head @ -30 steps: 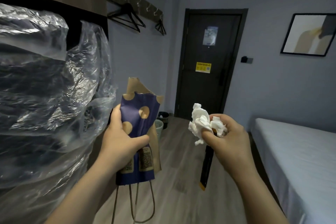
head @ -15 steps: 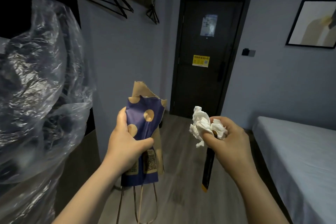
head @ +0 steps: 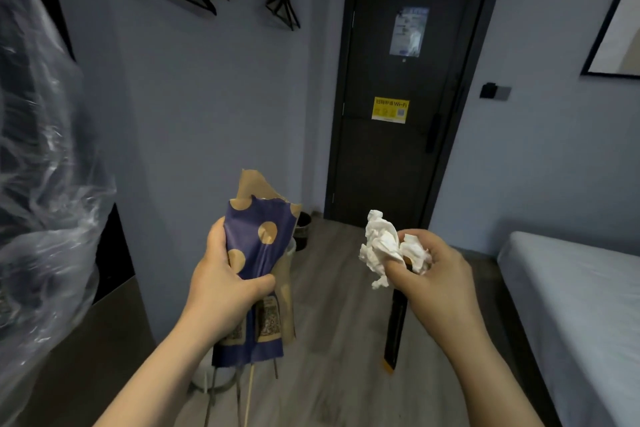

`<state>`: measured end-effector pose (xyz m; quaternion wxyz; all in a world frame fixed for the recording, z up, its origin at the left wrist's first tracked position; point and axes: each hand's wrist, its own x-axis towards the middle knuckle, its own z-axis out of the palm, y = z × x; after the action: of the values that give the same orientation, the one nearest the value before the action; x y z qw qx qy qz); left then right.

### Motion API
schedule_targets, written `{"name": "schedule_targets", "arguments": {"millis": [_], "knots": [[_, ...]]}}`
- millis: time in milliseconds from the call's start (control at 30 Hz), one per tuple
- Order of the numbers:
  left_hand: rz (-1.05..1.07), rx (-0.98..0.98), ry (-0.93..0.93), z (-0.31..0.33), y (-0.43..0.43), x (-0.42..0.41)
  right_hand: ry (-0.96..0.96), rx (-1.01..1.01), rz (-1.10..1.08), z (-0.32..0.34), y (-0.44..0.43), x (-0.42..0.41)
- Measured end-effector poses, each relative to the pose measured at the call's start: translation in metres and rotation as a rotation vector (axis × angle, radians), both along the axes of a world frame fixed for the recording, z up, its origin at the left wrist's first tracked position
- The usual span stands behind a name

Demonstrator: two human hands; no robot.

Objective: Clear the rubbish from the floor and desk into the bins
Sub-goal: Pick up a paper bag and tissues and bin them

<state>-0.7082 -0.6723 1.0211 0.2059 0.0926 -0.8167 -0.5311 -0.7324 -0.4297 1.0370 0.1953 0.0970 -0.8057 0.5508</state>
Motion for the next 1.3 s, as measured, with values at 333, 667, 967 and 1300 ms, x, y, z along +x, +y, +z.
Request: {"name": "schedule_targets", "arguments": {"millis": [333, 667, 967, 1300], "knots": [[-0.029, 0.083, -0.009, -0.012, -0.047, -0.171, -0.011, 0.045, -0.034, -0.012, -0.047, -0.161], [-0.076, 0.133, -0.029, -0.022, -0.106, -0.319, -0.058, 0.069, -0.026, -0.024, -0.107, -0.307], [-0.047, 0.129, -0.070, -0.046, -0.117, -0.444, -0.099, 0.082, 0.033, -0.045, -0.117, -0.443], [-0.019, 0.042, -0.068, -0.044, -0.086, -0.639, -0.090, 0.092, 0.036, -0.055, -0.082, -0.652]]}}
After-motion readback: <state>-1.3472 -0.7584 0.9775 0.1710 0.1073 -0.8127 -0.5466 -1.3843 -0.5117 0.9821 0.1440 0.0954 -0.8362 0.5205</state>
